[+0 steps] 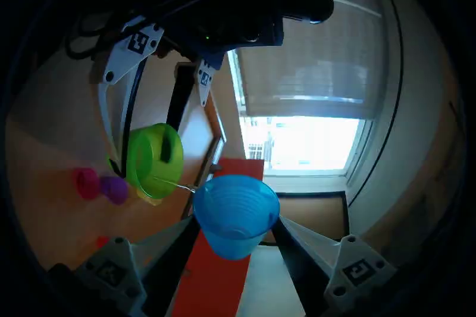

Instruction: Pour water

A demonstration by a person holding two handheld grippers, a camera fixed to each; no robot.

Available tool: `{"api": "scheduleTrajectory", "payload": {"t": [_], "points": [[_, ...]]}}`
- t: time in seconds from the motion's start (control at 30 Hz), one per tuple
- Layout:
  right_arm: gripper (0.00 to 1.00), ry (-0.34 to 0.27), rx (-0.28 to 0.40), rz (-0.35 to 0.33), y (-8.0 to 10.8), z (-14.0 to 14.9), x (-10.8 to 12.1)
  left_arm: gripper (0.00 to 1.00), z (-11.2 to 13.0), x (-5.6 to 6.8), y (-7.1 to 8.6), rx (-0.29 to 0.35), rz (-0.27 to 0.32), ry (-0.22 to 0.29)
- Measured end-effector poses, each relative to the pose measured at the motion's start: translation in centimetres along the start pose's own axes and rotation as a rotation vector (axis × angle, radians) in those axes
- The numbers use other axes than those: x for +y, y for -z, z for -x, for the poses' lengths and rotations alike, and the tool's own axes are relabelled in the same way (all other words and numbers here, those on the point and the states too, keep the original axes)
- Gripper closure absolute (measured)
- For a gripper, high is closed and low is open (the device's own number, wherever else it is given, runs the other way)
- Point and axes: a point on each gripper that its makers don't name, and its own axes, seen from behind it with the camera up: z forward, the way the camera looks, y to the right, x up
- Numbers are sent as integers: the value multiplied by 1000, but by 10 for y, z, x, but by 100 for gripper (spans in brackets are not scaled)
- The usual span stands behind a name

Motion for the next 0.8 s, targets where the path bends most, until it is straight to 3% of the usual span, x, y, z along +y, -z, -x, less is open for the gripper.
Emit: {"api": "scheduleTrajectory", "payload": {"t": [0.8], "points": [[12, 54, 0, -2, 3, -2, 3, 16, -3, 1, 0, 5, 1, -6]]}}
